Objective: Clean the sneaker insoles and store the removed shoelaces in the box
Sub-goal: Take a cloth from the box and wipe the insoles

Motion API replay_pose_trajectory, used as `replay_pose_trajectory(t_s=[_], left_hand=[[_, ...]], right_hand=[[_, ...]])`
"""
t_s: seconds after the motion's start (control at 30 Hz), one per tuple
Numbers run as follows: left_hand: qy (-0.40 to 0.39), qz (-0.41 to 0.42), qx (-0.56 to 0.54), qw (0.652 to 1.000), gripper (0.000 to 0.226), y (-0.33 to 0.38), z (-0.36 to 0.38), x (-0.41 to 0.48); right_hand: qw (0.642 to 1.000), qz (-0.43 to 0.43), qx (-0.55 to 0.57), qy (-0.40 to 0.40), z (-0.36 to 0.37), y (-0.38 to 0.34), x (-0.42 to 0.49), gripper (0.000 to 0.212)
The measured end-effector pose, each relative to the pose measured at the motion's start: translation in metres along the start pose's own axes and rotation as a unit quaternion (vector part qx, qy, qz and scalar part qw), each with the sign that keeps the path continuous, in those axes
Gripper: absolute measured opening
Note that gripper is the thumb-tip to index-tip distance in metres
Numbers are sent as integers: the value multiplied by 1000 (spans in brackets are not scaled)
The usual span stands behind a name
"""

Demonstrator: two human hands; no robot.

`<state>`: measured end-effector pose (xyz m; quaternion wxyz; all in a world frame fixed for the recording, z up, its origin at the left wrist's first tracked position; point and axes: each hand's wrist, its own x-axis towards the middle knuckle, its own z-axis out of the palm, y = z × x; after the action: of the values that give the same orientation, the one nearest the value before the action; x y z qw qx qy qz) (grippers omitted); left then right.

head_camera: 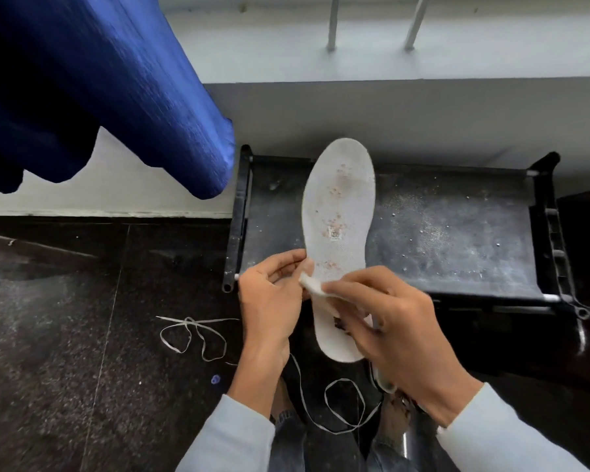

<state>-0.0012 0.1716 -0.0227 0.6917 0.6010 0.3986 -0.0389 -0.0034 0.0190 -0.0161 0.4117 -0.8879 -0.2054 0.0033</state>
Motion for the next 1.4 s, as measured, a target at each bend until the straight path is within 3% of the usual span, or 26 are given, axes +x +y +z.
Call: replay_pose_trajectory(t_s=[0.13, 0.23, 0.37, 0.47, 0.57, 0.67, 0.8, 0.9, 1.1, 1.17, 1.3, 1.4], left_hand=[[-22, 7, 26, 999, 15, -15, 21, -17], [-29, 10, 30, 999, 16, -22, 35, -25], [-42, 5, 11, 999, 15, -26, 51, -37], [-60, 0, 10, 998, 15, -30, 58, -46], [-64, 5, 27, 998, 15, -35, 62, -51], [-68, 1, 23, 997, 16, -39, 65, -55], [-76, 2, 20, 997, 15, -43, 66, -59], [-79, 7, 20, 997, 17, -43, 64, -61], [-76, 2, 21, 997, 17, -42, 57, -61], [-74, -2, 18, 997, 17, -43, 56, -60], [-80, -2, 11, 997, 16, -41, 57, -63], [-80, 3, 14, 997, 15, -42, 56, -65]], right_hand=[[986, 50, -109, 112, -40, 42, 18, 18], [976, 58, -106, 179, -70, 35, 12, 15], [996, -30, -48, 66, -58, 16, -28, 12], [997, -15, -63, 34, -57, 46, -27, 18], [980, 58, -132, 140, -80, 88, 0, 16], [965, 91, -124, 214, -96, 85, 8, 16], [992, -54, -72, 84, -71, 42, -24, 13], [994, -52, -82, 43, -70, 62, -17, 27], [958, 91, -164, 215, -120, 119, 35, 16], [958, 78, -144, 237, -118, 97, 29, 15], [987, -86, -109, 83, -75, 49, -6, 12], [988, -108, -111, 7, -64, 65, 2, 16]])
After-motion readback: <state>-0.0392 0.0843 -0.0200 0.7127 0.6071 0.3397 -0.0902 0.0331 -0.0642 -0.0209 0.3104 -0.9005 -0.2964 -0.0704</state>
